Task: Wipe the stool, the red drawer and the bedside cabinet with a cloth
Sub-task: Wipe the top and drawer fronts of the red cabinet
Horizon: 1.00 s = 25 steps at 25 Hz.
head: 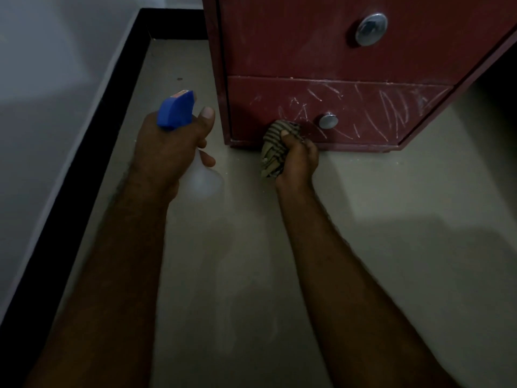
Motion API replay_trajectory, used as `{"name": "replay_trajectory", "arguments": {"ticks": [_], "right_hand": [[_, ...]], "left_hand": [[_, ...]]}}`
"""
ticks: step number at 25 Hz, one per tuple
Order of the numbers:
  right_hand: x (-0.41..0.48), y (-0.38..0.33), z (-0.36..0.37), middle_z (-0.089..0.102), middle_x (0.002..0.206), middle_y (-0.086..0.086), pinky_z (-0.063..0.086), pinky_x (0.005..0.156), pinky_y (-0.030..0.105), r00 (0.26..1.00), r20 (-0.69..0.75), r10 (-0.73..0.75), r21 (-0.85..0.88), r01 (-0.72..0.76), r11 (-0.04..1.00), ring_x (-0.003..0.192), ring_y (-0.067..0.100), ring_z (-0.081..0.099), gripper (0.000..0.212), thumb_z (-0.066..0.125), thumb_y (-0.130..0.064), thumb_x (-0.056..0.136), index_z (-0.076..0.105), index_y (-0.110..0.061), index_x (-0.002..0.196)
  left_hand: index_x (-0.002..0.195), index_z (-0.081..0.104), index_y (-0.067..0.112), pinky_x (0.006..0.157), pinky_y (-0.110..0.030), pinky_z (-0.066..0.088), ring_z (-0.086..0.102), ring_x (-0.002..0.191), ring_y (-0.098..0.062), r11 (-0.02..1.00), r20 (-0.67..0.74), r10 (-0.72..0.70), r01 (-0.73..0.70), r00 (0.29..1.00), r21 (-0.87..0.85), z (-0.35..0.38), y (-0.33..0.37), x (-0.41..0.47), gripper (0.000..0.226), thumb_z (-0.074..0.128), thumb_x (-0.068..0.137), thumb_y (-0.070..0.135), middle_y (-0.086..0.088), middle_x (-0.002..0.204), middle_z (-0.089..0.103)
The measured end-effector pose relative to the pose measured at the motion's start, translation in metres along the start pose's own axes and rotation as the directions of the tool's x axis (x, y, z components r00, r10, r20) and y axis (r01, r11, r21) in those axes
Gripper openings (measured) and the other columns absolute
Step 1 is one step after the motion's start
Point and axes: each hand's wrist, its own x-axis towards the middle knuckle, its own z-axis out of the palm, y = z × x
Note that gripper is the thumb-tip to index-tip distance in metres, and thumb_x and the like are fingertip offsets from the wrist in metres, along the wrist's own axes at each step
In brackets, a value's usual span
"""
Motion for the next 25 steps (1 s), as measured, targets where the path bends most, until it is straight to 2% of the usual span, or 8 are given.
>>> {"name": "replay_trajectory", "arguments": {"ticks": [5, 10, 12, 15, 17, 18, 21, 25], "right_hand": [[-0.001, -0.002, -0.010, 0.066, 0.122, 0.037, 0.062, 0.063, 0.036, 0.992, 0.108, 0.057, 0.040, -0.062, 0.997, 0.088, 0.038, 0.070, 0.055, 0.070, 0.005, 0.076, 0.056, 0.019, 0.127], [0.000, 0.000, -0.018, 0.068, 0.126, 0.027, 0.062, 0.070, 0.032, 0.966, 0.205, 0.160, 0.158, -0.194, 0.968, 0.087, 0.029, 0.072, 0.040, 0.064, -0.001, 0.093, 0.063, 0.010, 0.132], [0.000, -0.001, -0.019, 0.071, 0.117, 0.019, 0.062, 0.070, 0.030, 0.953, 0.208, 0.220, 0.201, -0.261, 0.944, 0.084, 0.025, 0.073, 0.038, 0.061, -0.004, 0.096, 0.064, 0.005, 0.133], [0.002, 0.000, -0.016, 0.074, 0.104, 0.010, 0.062, 0.075, 0.032, 0.938, 0.200, 0.282, 0.219, -0.323, 0.920, 0.083, 0.022, 0.074, 0.032, 0.062, -0.011, 0.099, 0.067, -0.002, 0.130], [0.005, 0.001, -0.012, 0.075, 0.108, 0.013, 0.061, 0.090, 0.041, 0.943, 0.189, 0.274, 0.194, -0.310, 0.931, 0.089, 0.025, 0.073, 0.031, 0.065, -0.013, 0.096, 0.069, -0.004, 0.125], [0.004, 0.001, -0.009, 0.074, 0.110, 0.015, 0.060, 0.091, 0.043, 0.950, 0.165, 0.265, 0.161, -0.291, 0.943, 0.089, 0.027, 0.073, 0.029, 0.066, -0.011, 0.095, 0.071, -0.004, 0.123], [0.002, -0.003, -0.006, 0.074, 0.099, 0.013, 0.060, 0.062, 0.028, 0.960, 0.110, 0.258, 0.094, -0.268, 0.959, 0.072, 0.021, 0.072, 0.021, 0.063, 0.001, 0.096, 0.073, 0.000, 0.113], [0.005, -0.009, -0.005, 0.076, 0.093, 0.017, 0.061, 0.060, 0.030, 0.975, 0.035, 0.221, 0.046, -0.223, 0.974, 0.071, 0.025, 0.073, 0.016, 0.064, 0.012, 0.091, 0.074, 0.005, 0.101]], "left_hand": [[0.091, 0.051, 0.041, 0.086, -0.055, 0.060, 0.070, 0.076, -0.028, 1.000, 0.013, -0.012, 0.012, 1.000, 0.026, 0.004, 0.001, -0.003, 0.015, 0.066, 0.096, 0.040, -0.005, 0.095, 0.063], [0.092, 0.051, 0.041, 0.087, -0.055, 0.059, 0.069, 0.074, -0.025, 1.000, 0.021, 0.002, -0.002, 1.000, 0.017, 0.004, 0.002, -0.002, 0.016, 0.066, 0.096, 0.039, -0.003, 0.092, 0.061], [0.092, 0.051, 0.041, 0.089, -0.056, 0.058, 0.069, 0.073, -0.025, 1.000, 0.016, 0.003, -0.004, 1.000, 0.020, 0.004, 0.002, -0.002, 0.015, 0.066, 0.096, 0.039, -0.003, 0.090, 0.062], [0.094, 0.053, 0.041, 0.089, -0.057, 0.058, 0.070, 0.072, -0.026, 1.000, 0.011, -0.004, 0.003, 1.000, 0.017, 0.004, 0.000, -0.002, 0.014, 0.067, 0.095, 0.041, -0.003, 0.090, 0.063], [0.094, 0.052, 0.040, 0.089, -0.058, 0.058, 0.069, 0.071, -0.025, 1.000, 0.013, -0.006, 0.006, 1.000, 0.017, 0.004, 0.000, -0.002, 0.014, 0.067, 0.095, 0.040, -0.003, 0.090, 0.063], [0.093, 0.051, 0.040, 0.089, -0.057, 0.058, 0.069, 0.072, -0.024, 1.000, 0.015, -0.006, 0.006, 1.000, 0.025, 0.005, 0.000, -0.003, 0.015, 0.066, 0.095, 0.040, -0.003, 0.092, 0.063], [0.092, 0.051, 0.042, 0.089, -0.057, 0.058, 0.069, 0.074, -0.024, 0.999, 0.010, -0.010, 0.010, 1.000, 0.034, 0.005, 0.000, -0.002, 0.016, 0.066, 0.095, 0.041, -0.003, 0.094, 0.062], [0.091, 0.051, 0.043, 0.088, -0.056, 0.059, 0.070, 0.074, -0.025, 0.999, 0.007, -0.019, 0.018, 1.000, 0.038, 0.004, 0.000, -0.003, 0.016, 0.067, 0.095, 0.042, -0.004, 0.094, 0.063]]}}
